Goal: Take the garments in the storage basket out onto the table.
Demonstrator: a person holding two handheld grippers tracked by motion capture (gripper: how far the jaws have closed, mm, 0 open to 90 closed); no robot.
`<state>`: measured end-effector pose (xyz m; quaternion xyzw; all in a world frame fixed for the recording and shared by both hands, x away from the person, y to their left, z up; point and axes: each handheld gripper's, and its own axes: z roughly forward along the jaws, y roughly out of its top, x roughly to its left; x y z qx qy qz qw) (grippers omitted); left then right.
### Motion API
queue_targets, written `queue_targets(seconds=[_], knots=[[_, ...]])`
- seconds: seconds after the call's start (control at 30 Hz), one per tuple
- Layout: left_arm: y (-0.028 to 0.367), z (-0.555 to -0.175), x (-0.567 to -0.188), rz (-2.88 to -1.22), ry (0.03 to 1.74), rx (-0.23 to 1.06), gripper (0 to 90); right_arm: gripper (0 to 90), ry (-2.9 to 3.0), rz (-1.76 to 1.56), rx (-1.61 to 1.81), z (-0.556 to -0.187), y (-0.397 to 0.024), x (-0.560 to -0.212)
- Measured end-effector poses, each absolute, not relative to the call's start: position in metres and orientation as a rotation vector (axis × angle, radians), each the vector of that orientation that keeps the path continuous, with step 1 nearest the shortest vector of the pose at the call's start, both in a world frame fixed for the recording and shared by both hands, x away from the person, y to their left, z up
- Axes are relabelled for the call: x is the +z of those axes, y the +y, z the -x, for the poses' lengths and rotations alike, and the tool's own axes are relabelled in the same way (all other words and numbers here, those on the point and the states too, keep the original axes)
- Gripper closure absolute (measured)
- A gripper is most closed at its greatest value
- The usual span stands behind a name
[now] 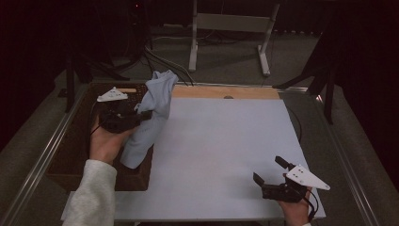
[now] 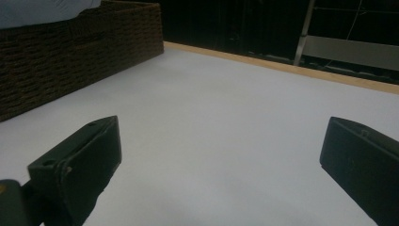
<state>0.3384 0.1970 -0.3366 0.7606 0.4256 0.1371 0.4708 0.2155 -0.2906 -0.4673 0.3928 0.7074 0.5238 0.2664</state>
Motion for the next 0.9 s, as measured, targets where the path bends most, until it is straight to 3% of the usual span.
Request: queue_targets(seconds=[0.9], knots=[[0.183, -0.34, -0.338, -1.863, 1.014, 0.304, 76.1, 0.0, 1.913, -1.06, 1.415, -0.216, -0.29, -0.468]])
